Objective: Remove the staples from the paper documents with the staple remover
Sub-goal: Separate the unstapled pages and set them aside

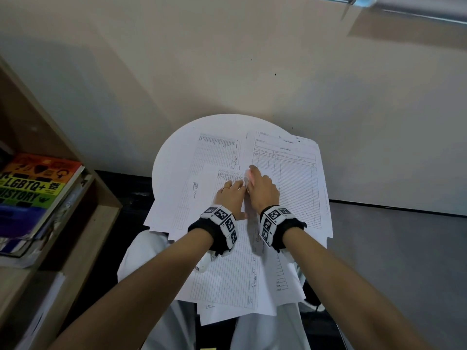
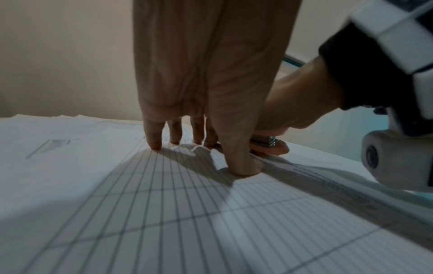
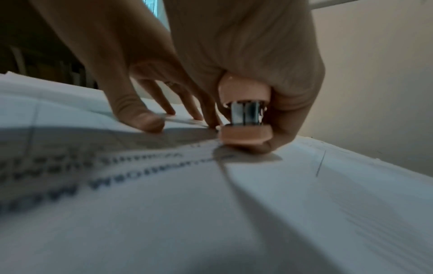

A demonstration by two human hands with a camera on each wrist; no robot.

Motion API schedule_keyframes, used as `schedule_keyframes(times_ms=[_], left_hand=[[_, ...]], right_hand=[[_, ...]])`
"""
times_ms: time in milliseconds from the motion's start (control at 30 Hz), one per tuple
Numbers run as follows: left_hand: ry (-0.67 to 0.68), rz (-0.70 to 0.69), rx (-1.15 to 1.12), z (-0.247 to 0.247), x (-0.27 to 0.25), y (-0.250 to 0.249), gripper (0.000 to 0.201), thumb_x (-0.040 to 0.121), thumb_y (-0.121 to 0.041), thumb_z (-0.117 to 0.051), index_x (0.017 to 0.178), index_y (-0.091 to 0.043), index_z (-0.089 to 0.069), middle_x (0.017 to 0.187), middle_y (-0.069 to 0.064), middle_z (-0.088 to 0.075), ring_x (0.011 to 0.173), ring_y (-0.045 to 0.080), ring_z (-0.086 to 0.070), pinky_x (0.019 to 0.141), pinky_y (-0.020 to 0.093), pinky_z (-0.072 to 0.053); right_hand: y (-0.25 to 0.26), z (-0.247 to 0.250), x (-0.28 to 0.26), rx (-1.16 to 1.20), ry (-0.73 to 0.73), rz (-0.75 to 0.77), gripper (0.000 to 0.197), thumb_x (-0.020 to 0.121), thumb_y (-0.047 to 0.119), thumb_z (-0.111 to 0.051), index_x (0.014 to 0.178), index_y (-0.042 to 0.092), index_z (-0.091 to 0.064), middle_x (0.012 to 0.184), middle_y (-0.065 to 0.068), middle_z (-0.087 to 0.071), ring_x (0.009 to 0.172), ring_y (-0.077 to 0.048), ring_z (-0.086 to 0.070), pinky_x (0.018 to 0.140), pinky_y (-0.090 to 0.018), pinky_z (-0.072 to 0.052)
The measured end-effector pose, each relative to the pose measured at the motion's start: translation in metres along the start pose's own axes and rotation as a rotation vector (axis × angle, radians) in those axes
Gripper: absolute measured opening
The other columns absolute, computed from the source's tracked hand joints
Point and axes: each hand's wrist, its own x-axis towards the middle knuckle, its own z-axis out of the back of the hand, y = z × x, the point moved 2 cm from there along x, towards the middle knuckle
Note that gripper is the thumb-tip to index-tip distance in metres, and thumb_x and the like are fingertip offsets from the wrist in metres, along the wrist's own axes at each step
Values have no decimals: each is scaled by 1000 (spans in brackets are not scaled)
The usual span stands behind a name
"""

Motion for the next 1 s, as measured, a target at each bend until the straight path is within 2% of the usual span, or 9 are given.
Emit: schedule_keyframes(times_ms=[167,367,500,600,667,733,800,900,1000], left_hand=[[-6,-8,-18,-2,3,1,89,73,-41,-76,143,-12,-30,152,4,-25,143,31,-19,117,43,-24],[-16,-20,-2,-1,2,1,87,74,-42,-74,142,-11,-31,151,4,-25,142,31,-20,117,42,-25],[-11,-32,7,-2,3,4,86,74,-45,-74,142,-11,-33,153,4,-23,143,31,-18,117,43,-23],[28,-28,6,-1,5,5,86,76,-45,-71,144,-11,-30,156,4,-19,144,32,-16,118,43,-21],[40,-23,-14,1,7,7,72,83,-41,-65,142,-11,-35,154,5,-25,142,31,-22,117,43,-24],[-33,-9,-213,10,7,6,43,94,-29,-54,130,-6,-52,139,13,-48,129,32,-44,107,40,-38],[-174,16,-628,20,4,-2,32,98,-21,-48,116,2,-61,114,17,-65,106,29,-61,91,31,-48],[-279,41,-1198,29,-15,-27,28,95,-16,-54,110,6,-63,93,13,-69,84,19,-68,74,16,-54],[-325,82,-1399,27,-28,-52,24,88,-11,-64,101,9,-65,85,20,-69,75,22,-69,70,21,-57]], right_hand=[[5,5,17,73,26,-92,35,100,23,-37,135,15,-38,115,-20,-57,99,-37,-56,68,-35,-36],[1,0,14,169,-15,-73,44,100,30,-37,143,27,-33,120,-18,-57,104,-37,-56,77,-39,-43],[3,3,26,269,-10,-168,44,100,28,-37,144,23,-33,127,-23,-52,107,-39,-56,76,-35,-39],[3,10,27,264,-10,-134,45,100,30,-37,144,25,-32,126,-21,-54,108,-38,-55,74,-34,-36],[0,15,17,234,-20,-63,45,100,32,-37,144,28,-32,122,-17,-58,106,-36,-57,73,-34,-38],[-7,21,5,242,-55,4,45,100,34,-38,144,29,-32,115,-14,-62,100,-33,-59,72,-33,-40],[-16,29,-8,277,-101,34,45,99,34,-40,143,30,-33,111,-11,-64,97,-30,-61,71,-32,-42],[-25,42,-30,348,-157,51,43,100,37,-40,142,32,-35,114,-6,-64,100,-25,-61,75,-32,-45],[-35,53,-53,394,-208,102,43,97,49,-33,138,37,-36,105,-1,-67,94,-19,-64,80,-39,-52]])
